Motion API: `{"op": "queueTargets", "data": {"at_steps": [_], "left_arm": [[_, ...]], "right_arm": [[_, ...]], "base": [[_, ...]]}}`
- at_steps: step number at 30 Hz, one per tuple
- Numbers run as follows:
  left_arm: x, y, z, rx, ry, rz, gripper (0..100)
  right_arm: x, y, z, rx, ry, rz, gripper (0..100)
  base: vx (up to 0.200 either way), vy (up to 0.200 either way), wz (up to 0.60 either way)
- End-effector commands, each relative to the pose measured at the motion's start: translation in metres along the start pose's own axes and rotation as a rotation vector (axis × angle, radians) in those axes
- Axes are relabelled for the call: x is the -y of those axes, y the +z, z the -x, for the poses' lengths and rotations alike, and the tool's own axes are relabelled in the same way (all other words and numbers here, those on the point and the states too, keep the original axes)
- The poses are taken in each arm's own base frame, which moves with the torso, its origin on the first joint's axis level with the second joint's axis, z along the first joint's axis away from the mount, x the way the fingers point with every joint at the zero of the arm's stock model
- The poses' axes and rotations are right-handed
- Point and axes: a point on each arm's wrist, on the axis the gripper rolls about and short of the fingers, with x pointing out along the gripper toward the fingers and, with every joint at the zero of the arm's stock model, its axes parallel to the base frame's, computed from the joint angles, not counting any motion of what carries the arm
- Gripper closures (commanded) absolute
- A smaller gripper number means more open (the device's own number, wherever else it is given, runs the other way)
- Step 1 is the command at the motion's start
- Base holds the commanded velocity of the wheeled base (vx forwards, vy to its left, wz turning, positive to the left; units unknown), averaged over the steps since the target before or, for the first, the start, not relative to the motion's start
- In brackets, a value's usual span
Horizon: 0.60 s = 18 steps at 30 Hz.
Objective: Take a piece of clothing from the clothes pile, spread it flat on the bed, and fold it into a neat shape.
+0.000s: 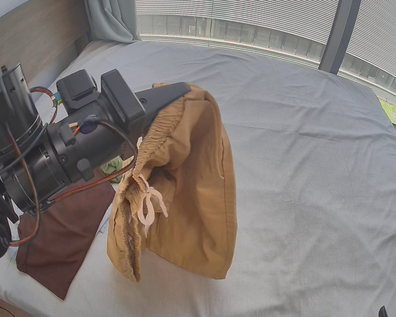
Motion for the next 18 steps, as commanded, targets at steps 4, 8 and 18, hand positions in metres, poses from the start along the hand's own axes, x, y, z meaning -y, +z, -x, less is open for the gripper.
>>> {"op": "queueTargets", "data": {"at_steps": [4, 8, 18], "left_arm": [[-0.012, -0.019, -0.018, -0.039, 0.005, 0.009, 100], [-0.015, -0.030, -0.027, -0.064, -0.002, 0.016, 100], [-0.033, -0.060, -0.053, -0.114, 0.000, 0.028, 100]], "right_arm": [[0.000, -0.005, 0.000, 0.000, 0.000, 0.001, 0], [0.000, -0.005, 0.000, 0.000, -0.002, 0.001, 0], [0.000, -0.005, 0.000, 0.000, 0.000, 0.000, 0]], "base": [[0.000, 0.000, 0.00], [0.000, 0.000, 0.00], [0.000, 0.000, 0.00]]}}
